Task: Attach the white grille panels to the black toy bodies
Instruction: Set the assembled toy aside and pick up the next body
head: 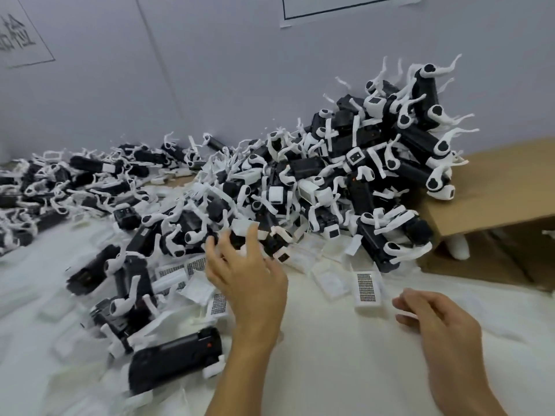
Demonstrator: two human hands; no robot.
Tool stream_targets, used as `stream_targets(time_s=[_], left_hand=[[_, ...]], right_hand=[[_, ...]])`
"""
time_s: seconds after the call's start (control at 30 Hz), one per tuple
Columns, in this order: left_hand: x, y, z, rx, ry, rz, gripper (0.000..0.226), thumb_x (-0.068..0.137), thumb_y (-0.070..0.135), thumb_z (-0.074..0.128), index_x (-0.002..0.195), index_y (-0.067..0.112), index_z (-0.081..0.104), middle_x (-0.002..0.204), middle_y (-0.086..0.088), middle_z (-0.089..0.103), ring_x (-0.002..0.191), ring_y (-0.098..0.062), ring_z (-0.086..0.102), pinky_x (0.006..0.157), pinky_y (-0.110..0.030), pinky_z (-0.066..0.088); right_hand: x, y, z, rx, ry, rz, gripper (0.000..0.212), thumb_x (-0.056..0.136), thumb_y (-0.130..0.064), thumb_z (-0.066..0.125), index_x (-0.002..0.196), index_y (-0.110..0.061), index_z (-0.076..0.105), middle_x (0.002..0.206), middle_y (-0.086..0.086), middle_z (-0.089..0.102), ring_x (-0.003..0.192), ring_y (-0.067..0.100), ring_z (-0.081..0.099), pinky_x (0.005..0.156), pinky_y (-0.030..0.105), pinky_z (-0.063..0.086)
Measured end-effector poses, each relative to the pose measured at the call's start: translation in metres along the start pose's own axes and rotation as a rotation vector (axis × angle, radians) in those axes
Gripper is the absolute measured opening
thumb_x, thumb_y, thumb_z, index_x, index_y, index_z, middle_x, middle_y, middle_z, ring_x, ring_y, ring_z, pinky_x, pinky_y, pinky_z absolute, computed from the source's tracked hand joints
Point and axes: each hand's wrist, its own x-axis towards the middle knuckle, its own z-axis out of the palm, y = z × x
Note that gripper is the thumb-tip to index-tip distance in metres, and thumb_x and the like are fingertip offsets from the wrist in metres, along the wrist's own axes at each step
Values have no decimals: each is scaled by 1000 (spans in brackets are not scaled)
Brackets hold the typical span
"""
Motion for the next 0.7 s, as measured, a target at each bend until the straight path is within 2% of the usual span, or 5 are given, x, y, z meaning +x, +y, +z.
stream_targets(time_s=[0.07, 0.2, 0.33, 0.43, 0.7], left_hand=[[4, -14, 2, 77, -89, -54, 67, 89, 3, 60, 151, 20, 40, 163, -5, 17, 150, -34, 14, 119, -52, 20], [7, -16, 3, -234, 20, 22, 39, 87, -11, 63, 123, 4, 63, 131, -5, 45, 116, -24, 53, 93, -38, 54], [8, -11, 1, -491, 103, 97, 29, 84, -11, 71, 102, 10, 62, 109, -2, 53, 84, -3, 59, 73, -12, 50], [8, -3, -5, -716, 179, 188, 31, 84, 2, 79, 95, 23, 58, 95, 3, 58, 83, -10, 61, 76, -18, 53], [3, 20, -30, -1701, -250, -252, 12, 77, 14, 76, 82, 19, 67, 80, -1, 61, 77, -11, 63, 78, -20, 56]], right_hand=[[0, 1, 0, -4, -15, 0, 18, 94, -15, 68, 77, -13, 73, 75, -3, 76, 70, 18, 70, 60, 12, 56], [-2, 1, 0, -10, -26, 5, 18, 95, -17, 67, 78, -14, 73, 76, -4, 76, 68, 11, 71, 69, 28, 53], [-3, 1, 0, -6, -32, 1, 17, 95, -18, 67, 79, -16, 73, 78, -4, 77, 74, 19, 72, 70, 30, 49], [-4, 0, 0, -14, -39, -3, 19, 95, -18, 67, 77, -16, 73, 77, -3, 76, 74, 17, 72, 70, 29, 50], [-13, -11, 4, 4, -109, -67, 22, 95, -15, 67, 74, -17, 74, 78, -2, 76, 75, 5, 69, 72, 30, 49]])
